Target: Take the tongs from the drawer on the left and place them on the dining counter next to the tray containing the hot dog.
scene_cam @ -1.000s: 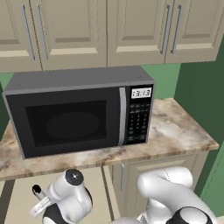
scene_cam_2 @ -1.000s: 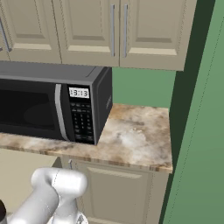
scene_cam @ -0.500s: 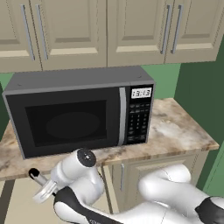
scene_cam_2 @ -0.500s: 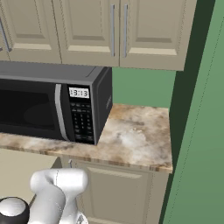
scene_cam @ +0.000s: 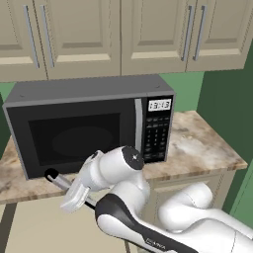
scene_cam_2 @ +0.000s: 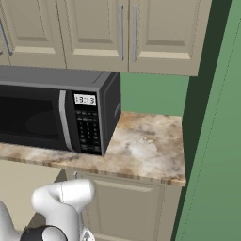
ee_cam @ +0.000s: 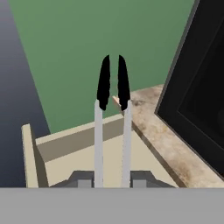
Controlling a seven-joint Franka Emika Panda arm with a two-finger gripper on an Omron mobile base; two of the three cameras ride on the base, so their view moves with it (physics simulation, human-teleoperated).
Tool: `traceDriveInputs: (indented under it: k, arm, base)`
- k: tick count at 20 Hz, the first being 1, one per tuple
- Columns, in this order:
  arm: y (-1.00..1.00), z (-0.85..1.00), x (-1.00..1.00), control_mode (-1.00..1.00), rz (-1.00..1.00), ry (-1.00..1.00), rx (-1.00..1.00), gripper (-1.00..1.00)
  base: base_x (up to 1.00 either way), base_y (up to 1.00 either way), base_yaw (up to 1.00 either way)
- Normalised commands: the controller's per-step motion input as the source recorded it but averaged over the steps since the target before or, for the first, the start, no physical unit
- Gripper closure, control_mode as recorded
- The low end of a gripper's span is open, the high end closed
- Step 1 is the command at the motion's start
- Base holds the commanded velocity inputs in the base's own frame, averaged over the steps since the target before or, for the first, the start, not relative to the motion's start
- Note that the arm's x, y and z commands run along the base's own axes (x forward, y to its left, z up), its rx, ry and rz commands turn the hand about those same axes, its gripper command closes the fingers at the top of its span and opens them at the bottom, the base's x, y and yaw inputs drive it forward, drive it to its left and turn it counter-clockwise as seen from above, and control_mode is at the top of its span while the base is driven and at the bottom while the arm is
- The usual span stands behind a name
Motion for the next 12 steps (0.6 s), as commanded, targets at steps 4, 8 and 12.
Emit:
traceDriveInputs:
  k: [4, 8, 12]
  arm:
    - [-0.05, 0.62, 0.01, -1.0, 0.01, 0.04, 0.0, 1.0]
    - [0.0, 0.16, 0.01, -1.0, 0.0, 0.03, 0.0, 1.0]
    - [0.0, 0.0, 0.0, -1.0, 0.0, 0.0, 0.0, 1.0]
  base:
    - [0.0, 0.0, 0.0]
    - [0.0, 0.0, 0.0]
    - [0.0, 0.0, 0.0]
